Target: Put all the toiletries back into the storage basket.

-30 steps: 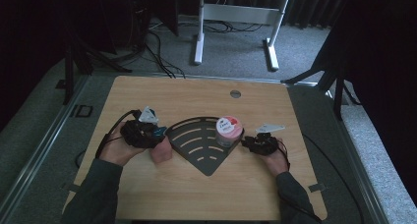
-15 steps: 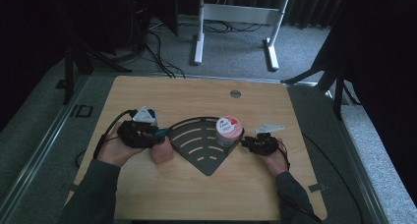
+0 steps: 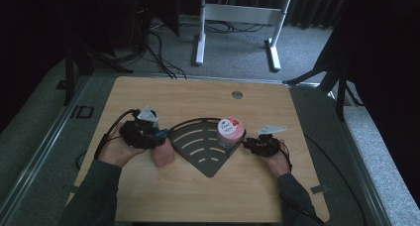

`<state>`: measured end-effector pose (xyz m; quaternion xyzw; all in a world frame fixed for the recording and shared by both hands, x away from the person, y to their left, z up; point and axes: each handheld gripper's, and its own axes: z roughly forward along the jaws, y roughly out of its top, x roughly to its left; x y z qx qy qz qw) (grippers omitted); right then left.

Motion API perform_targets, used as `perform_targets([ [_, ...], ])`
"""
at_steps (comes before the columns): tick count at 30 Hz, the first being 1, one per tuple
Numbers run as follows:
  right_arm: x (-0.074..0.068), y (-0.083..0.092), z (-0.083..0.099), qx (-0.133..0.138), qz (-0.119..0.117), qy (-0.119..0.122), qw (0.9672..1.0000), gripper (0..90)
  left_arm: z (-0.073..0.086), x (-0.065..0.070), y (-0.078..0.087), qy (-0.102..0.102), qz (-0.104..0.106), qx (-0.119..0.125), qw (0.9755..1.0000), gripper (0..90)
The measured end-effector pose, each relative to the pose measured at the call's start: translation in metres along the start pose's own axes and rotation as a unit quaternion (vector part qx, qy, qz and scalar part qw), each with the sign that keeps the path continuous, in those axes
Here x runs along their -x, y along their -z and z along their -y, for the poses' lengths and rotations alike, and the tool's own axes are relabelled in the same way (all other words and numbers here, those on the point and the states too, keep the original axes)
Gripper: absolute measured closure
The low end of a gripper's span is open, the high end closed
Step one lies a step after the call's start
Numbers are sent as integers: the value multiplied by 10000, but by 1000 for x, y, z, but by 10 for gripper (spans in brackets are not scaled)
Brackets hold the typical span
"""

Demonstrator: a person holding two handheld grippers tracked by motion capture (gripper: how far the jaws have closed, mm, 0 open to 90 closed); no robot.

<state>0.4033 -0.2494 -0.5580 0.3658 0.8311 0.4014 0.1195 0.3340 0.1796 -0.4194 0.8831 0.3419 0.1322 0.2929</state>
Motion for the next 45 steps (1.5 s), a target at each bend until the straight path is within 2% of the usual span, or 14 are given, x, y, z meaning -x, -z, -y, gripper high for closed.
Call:
perform_targets([
  [3,0,0,0,4,3,-2,10000,690,-3,0,-4,-122,-20,-98,9999,503],
  [8,0,0,0,2,-11,-5,10000,688,-9,-2,-7,-197,47,-172,9996,484],
  [13,0,0,0,1,-15,-7,10000,688,-15,-3,-16,-298,128,-335,9989,495],
  [16,0,0,0,1,-23,-5,10000,685,-17,-3,-20,-306,131,-361,9988,537],
  [22,0,0,0,-1,-30,-9,10000,686,-19,-4,-20,-259,157,-393,9988,561],
  [30,0,0,0,-2,-30,-11,10000,685,-19,-4,-22,-265,195,-283,9991,570],
  [33,0,0,0,-2,-30,-7,10000,685,-18,-5,-21,-228,156,-337,9990,566],
  [45,0,0,0,-1,-39,5,10000,683,-17,-8,-19,-74,251,-510,9984,550],
])
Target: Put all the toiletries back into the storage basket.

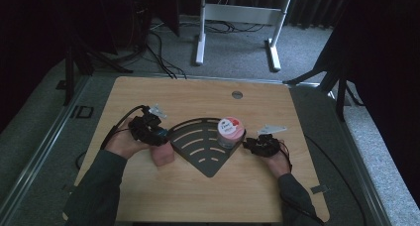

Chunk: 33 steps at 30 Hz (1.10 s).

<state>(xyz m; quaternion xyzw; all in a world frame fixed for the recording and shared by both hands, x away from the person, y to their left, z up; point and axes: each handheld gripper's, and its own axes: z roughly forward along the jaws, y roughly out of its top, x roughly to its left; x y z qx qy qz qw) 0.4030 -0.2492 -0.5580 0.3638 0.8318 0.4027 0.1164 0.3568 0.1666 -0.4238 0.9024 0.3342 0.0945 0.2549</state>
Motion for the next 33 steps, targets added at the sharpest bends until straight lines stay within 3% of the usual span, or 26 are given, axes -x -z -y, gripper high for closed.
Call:
perform_targets([
  [21,0,0,0,6,0,8,10000,683,-4,0,1,125,-35,-110,9999,582],
  [33,0,0,0,6,2,7,10000,682,-6,9,2,-77,-71,-196,9998,584],
])
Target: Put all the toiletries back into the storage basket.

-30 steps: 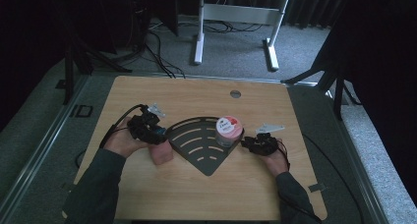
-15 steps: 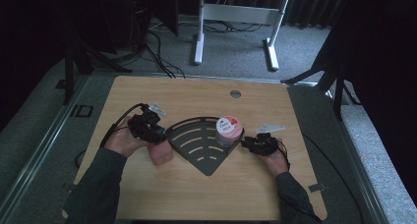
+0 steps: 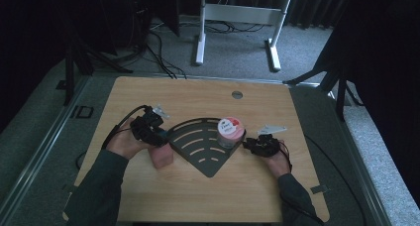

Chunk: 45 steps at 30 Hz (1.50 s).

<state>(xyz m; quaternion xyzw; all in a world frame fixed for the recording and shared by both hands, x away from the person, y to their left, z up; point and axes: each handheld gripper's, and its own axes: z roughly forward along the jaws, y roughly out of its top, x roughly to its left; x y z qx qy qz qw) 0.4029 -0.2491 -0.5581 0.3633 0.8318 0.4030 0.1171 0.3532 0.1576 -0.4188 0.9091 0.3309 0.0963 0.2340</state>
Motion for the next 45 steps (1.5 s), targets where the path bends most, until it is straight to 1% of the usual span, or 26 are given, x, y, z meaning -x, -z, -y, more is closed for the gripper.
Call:
perform_targets([
  [2,0,0,0,-1,1,0,10000,683,0,4,0,-87,-35,-13,10000,585],
  [5,0,0,0,-3,4,3,10000,683,-1,6,0,-91,37,-31,9999,585],
  [7,0,0,0,0,4,5,10000,683,-2,9,0,-121,62,-34,9999,585],
  [9,0,0,0,-1,3,2,10000,683,-2,10,0,-110,80,-22,9999,585],
  [11,0,0,0,-5,4,4,10000,683,-3,14,-1,-196,127,38,9997,585],
  [13,0,0,0,-4,1,4,10000,683,-3,14,-1,-164,203,56,9996,585],
  [15,0,0,0,-2,-1,4,10000,682,-3,16,-2,-181,252,68,9995,585],
  [19,0,0,0,-3,2,5,10000,682,-5,19,-2,-237,252,46,9994,586],
  [21,0,0,0,-5,4,4,10000,683,-6,22,-2,-251,288,31,9993,586],
  [25,0,0,0,-8,1,10,10000,683,-8,28,-3,-373,319,29,9988,586],
  [29,0,0,0,-4,1,10,10000,683,-9,31,-4,-388,382,47,9985,585],
  [32,0,0,0,-4,2,9,10000,683,-11,36,-5,-419,342,80,9985,585],
  [34,0,0,0,-4,1,8,10000,683,-12,39,-6,-474,350,57,9982,585],
  [35,0,0,0,-4,1,9,10000,683,-13,40,-6,-467,362,62,9982,585],
  [39,0,0,0,-5,0,8,10000,683,-15,47,-7,-537,421,86,9976,585],
  [42,0,0,0,-9,0,12,10000,683,-18,51,-9,-642,456,61,9969,585],
  [43,0,0,0,-9,1,12,10000,683,-19,53,-9,-623,470,80,9969,585],
  [45,0,0,0,-7,-1,12,10000,683,-20,54,-10,-663,491,59,9966,585],
])
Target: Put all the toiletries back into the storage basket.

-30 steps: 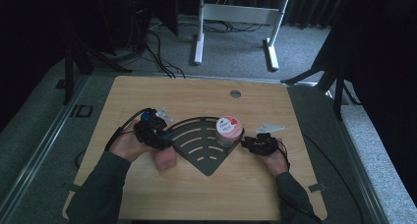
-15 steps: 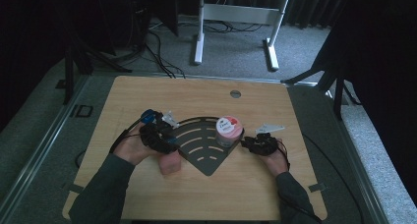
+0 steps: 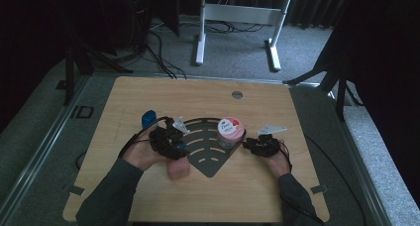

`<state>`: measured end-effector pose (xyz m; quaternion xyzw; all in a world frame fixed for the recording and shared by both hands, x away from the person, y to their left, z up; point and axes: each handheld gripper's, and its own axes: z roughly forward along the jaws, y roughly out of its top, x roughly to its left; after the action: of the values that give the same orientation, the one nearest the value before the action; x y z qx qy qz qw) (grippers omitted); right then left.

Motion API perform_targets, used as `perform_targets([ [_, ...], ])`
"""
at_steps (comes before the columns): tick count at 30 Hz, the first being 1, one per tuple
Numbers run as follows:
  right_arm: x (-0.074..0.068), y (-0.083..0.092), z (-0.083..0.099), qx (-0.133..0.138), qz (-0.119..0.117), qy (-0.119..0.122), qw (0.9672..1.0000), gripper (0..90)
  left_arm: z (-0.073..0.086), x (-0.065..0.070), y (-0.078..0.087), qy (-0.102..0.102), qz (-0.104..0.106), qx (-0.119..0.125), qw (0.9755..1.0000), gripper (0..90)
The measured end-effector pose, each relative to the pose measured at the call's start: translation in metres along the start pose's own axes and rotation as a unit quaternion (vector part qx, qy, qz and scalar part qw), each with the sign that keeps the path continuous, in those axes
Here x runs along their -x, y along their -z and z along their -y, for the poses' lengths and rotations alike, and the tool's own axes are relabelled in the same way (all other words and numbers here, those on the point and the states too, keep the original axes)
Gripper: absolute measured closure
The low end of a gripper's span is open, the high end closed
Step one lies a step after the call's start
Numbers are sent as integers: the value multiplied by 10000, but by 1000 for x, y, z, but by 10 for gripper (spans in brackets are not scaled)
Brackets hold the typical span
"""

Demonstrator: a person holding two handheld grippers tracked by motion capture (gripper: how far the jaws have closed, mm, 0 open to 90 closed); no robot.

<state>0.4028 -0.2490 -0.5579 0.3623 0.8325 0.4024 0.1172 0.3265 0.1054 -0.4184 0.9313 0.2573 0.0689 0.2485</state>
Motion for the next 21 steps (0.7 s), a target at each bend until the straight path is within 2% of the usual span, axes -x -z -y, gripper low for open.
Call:
perform_targets([
  [11,0,0,0,-3,1,-1,10000,683,-8,8,-3,-101,76,-13,9999,585],
  [21,0,0,0,-1,-2,2,10000,683,-19,16,-6,-227,204,80,9995,585],
])
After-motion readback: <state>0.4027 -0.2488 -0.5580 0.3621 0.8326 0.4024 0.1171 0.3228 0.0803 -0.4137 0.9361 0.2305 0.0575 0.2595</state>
